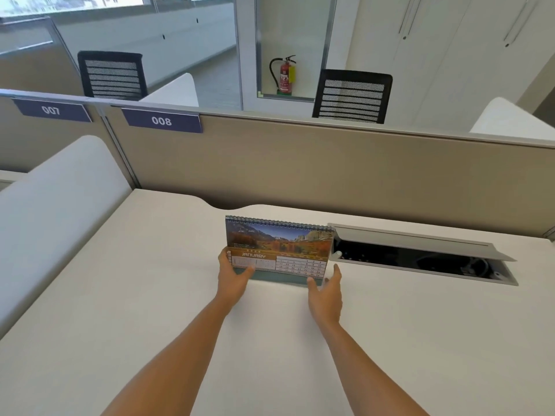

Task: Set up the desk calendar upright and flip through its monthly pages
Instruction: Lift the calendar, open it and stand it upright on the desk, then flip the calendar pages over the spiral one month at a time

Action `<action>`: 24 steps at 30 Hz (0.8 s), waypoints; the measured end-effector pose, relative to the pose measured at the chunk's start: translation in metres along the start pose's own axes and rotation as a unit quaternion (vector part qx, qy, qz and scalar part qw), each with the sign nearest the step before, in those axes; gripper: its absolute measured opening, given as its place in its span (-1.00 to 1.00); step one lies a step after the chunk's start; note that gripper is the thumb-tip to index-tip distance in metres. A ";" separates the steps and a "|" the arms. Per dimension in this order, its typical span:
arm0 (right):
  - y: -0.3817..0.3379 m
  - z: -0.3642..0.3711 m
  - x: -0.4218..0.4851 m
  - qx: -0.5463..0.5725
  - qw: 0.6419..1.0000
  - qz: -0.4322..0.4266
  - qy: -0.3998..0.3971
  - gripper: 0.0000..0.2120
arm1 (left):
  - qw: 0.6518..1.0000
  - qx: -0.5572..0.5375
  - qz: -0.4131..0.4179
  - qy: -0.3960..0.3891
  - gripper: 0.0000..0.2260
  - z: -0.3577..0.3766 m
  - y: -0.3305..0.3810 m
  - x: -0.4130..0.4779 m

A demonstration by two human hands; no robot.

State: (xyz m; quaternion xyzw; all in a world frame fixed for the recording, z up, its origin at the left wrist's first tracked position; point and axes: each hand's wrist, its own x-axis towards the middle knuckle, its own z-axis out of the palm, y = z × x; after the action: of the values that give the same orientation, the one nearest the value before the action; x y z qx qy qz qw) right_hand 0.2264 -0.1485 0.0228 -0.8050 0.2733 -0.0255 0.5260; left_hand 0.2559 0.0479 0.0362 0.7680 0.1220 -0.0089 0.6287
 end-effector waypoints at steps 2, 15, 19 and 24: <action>0.001 0.003 -0.014 -0.004 1.000 -0.010 -0.012 -0.23 | 0.999 -0.024 -0.030 0.009 -0.37 0.005 0.004 -0.005; -0.013 -0.003 -0.050 -0.073 0.996 -0.017 -0.048 -0.23 | 0.995 -0.018 -0.094 -0.029 -0.46 -0.003 0.022 -0.036; -0.021 -0.016 -0.058 -0.003 0.999 -0.013 -0.033 -0.53 | 0.996 -0.002 -0.080 -0.038 -0.60 -0.013 0.026 -0.048; -0.042 -0.054 -0.062 0.220 0.971 0.047 -0.082 -0.45 | 0.992 -0.009 -0.128 -0.018 -0.68 -0.044 0.041 -0.061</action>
State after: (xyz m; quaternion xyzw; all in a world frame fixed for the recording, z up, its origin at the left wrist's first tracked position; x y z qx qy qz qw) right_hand 0.1734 -0.1516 0.0984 -0.6552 0.2544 0.0065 0.7113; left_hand 0.1989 0.0725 0.0946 0.7397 0.2085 -0.1021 0.6316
